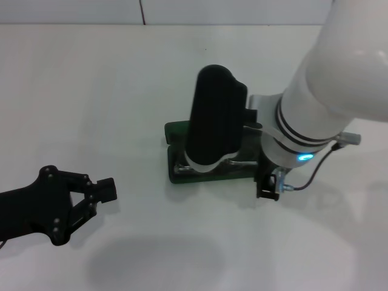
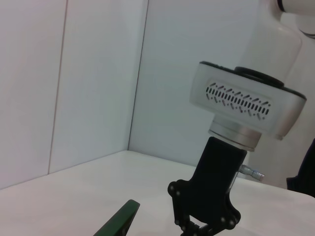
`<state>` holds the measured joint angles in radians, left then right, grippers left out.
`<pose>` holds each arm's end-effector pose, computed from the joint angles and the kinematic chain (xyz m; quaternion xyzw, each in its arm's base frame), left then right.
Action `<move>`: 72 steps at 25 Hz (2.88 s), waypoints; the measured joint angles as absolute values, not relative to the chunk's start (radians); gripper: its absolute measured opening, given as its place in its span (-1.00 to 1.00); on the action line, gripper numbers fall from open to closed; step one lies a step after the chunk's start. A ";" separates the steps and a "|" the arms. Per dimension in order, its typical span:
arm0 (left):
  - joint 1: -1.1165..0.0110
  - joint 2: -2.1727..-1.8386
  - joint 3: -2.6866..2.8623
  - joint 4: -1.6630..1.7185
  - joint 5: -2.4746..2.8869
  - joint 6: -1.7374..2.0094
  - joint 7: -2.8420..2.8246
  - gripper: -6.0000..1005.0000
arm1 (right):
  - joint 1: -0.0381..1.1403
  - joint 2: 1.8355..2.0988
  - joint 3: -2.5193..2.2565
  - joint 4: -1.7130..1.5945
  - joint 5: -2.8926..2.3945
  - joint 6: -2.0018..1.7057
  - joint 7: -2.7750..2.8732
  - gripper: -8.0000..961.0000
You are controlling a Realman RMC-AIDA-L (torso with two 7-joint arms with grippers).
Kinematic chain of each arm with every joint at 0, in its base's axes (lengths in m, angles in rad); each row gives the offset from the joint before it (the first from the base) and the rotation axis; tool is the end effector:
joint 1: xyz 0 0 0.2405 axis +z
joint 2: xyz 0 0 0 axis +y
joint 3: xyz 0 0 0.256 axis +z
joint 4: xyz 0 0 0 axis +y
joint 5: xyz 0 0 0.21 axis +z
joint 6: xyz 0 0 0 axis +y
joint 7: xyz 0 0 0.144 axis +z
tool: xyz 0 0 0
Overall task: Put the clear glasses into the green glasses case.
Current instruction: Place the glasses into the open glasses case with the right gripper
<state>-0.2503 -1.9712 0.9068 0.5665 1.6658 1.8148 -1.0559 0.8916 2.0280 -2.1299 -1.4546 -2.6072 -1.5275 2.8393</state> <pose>-0.3072 0.2344 0.0264 -0.9275 -0.1368 -0.3293 0.1118 0.0791 0.3065 -0.0890 -0.9323 0.0227 -0.3291 0.1486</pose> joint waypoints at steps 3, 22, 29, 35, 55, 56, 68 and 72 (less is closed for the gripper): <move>-0.250 -1.971 0.909 0.566 1.666 1.814 -1.055 -0.87 | 0.877 2.028 -2.125 -1.456 -2.625 -1.541 2.839 -0.99; -0.259 -1.971 0.911 0.564 1.666 1.812 -1.058 -0.87 | 0.851 2.028 -2.115 -1.441 -2.677 -1.547 2.839 -0.99; -0.259 -1.971 0.911 0.563 1.666 1.812 -1.057 -0.87 | 0.850 2.028 -2.115 -1.428 -2.678 -1.530 2.832 -0.99; -0.259 -1.971 0.910 0.563 1.666 1.811 -1.056 -0.87 | 0.850 2.028 -2.119 -1.416 -2.678 -1.515 2.830 -0.99; -0.261 -1.971 0.907 0.563 1.666 1.812 -1.054 -0.87 | 0.858 2.028 -2.127 -1.376 -2.701 -1.444 2.813 -0.99; -0.261 -1.971 0.907 0.563 1.666 1.812 -1.054 -0.87 | 0.859 2.028 -2.127 -1.374 -2.701 -1.442 2.811 -0.99; -0.264 -1.971 0.907 0.563 1.665 1.812 -1.054 -0.87 | 0.862 2.028 -2.128 -1.356 -2.699 -1.427 2.803 -0.98; -0.266 -1.971 0.907 0.563 1.664 1.812 -1.054 -0.87 | 0.864 2.028 -2.128 -1.351 -2.699 -1.419 2.798 -0.98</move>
